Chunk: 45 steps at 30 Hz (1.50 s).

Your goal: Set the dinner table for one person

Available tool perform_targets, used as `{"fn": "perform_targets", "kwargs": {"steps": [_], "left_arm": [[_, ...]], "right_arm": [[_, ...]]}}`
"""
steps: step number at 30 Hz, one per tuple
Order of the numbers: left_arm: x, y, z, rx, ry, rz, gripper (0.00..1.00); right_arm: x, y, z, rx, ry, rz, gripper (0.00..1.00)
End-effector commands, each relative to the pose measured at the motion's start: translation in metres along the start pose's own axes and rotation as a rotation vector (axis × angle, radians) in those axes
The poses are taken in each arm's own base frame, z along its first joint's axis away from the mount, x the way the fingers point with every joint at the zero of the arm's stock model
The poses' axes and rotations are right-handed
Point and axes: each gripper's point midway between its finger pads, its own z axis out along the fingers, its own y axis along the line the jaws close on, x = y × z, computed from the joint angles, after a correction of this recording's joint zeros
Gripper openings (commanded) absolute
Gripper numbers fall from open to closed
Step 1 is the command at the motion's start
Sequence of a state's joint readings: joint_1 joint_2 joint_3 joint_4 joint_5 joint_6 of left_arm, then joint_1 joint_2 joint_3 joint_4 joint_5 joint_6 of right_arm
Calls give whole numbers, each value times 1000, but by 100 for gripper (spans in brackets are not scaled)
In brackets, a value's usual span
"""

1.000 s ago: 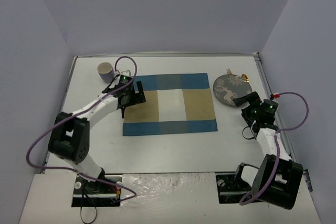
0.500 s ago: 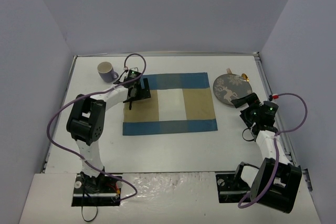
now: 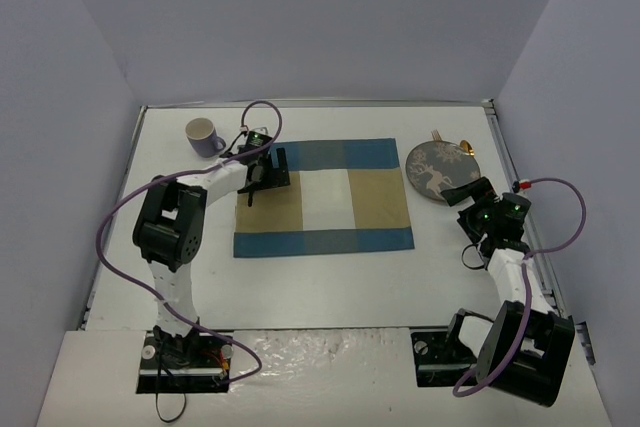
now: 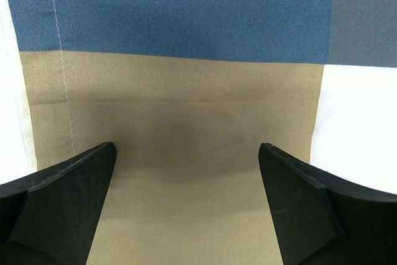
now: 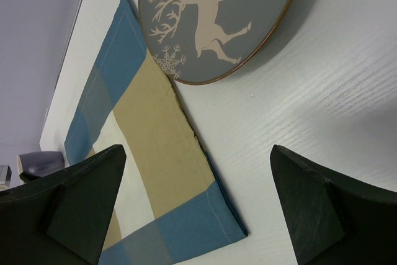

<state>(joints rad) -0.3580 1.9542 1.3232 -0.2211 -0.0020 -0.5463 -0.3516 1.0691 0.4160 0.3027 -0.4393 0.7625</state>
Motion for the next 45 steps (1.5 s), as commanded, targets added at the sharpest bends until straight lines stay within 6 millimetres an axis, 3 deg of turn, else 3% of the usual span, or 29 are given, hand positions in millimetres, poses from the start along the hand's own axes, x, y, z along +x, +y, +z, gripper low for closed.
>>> {"fn": "perform_targets", "kwargs": {"steps": [1,11,15,19,22,27,30,37,40,45], "left_arm": [[-27,-10,-4,29,-61,10,97],[-31,-12,-6,33,-68,10,97],[-43,-23,-23,71,-82,4,97],[-73,-34,-72,101,-138,11,97],[-101,-42,-125,136,-227,20,97],[-121,-31,-209,142,-371,64,97],[-111,-16,-242,151,-436,103,97],[-82,38,-286,93,-559,70,97],[-66,69,-285,-6,-576,55,97],[-45,89,-281,-74,-562,65,97]], "right_arm": [[-12,16,-3,-66,-39,-20,100],[-14,16,-3,-64,-45,-17,100],[-13,12,0,-50,-44,-8,99],[-11,4,7,-37,-40,6,99],[-11,1,14,-36,-38,16,99],[-11,-11,25,-12,-49,16,99],[-12,-17,33,-3,-61,21,99],[-16,-21,49,-38,-110,104,97],[-20,-27,56,-19,-129,146,95],[-24,-40,70,34,-139,198,95]]}}
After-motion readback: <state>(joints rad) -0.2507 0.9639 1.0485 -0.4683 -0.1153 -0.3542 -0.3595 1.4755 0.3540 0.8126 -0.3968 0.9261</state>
